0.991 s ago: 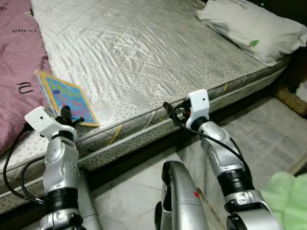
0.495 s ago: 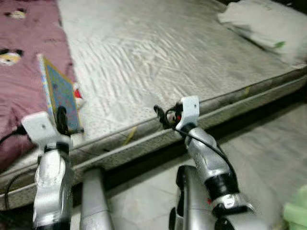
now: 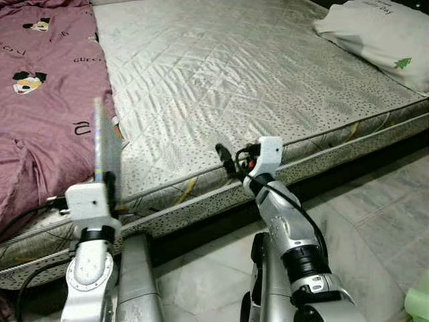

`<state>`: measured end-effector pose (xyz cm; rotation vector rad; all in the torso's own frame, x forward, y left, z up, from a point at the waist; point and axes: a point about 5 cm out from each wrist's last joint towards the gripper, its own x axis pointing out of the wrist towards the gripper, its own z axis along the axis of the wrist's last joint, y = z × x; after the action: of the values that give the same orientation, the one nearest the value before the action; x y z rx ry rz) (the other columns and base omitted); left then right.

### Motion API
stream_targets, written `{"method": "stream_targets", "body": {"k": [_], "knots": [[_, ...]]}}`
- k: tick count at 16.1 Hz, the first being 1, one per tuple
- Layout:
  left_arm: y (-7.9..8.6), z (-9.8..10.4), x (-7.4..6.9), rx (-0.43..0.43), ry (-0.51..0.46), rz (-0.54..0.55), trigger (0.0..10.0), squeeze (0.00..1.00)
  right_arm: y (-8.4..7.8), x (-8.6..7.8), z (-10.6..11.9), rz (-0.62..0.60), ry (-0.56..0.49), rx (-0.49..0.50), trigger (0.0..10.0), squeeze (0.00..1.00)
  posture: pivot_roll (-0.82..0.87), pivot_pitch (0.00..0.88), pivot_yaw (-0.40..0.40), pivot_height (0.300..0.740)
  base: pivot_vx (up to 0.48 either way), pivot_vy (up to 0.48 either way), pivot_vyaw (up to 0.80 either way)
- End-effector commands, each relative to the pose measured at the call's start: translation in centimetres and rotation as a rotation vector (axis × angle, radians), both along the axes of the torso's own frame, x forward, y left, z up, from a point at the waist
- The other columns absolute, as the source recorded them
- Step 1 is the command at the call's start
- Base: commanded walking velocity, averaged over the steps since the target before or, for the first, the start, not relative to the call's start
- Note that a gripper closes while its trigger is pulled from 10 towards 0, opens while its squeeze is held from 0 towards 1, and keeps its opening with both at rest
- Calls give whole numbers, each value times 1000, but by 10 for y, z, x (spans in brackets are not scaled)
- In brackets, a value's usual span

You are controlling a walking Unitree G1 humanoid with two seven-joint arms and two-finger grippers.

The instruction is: Clean up the room

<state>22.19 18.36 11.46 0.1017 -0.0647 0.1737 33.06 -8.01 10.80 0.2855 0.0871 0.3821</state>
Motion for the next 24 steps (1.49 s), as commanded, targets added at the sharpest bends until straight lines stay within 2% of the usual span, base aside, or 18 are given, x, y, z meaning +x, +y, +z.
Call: {"method": "stream_targets", "body": {"k": [1, 3, 6, 9, 12, 16, 18, 24], "knots": [[-1, 13, 1, 22, -58, 6, 10000, 0, 1, 4, 11, 0, -38, 16, 10000, 0, 8, 0, -10, 535, 0, 0, 0], [-3, 12, 4, 17, -45, 17, 10000, 0, 3, 5, 13, 4, -44, 17, 10000, 0, 8, 0, -13, 559, 0, 0, 0], [-4, 8, 5, -37, -17, 6, 10000, 0, 1, 7, 14, -4, -48, 13, 10000, 0, 6, 0, -13, 599, 0, 0, 0], [-5, 6, 6, -39, -7, 0, 10000, 0, 0, 9, 16, -11, -54, 6, 10000, 0, -6, 0, -9, 639, 0, 0, 0], [-7, -1, 11, -12, 46, -2, 10000, 0, -2, 11, 18, -23, -58, -4, 10000, 0, -8, 0, -9, 674, 0, 0, 0], [-9, 2, 15, -18, 27, -20, 10000, 0, -3, 13, 18, -27, -58, -12, 10000, 0, -9, 0, -13, 719, 0, 0, 0], [-11, 5, 17, 4, 11, -14, 10000, 0, -4, 13, 17, -29, -57, -19, 10000, 0, -9, 0, -15, 740, 0, 0, 0], [-10, 3, 19, -29, 11, 1, 10000, 0, -7, 13, 14, -30, -58, -38, 10000, 0, -12, 0, -16, 740, 0, 0, 0]]}}
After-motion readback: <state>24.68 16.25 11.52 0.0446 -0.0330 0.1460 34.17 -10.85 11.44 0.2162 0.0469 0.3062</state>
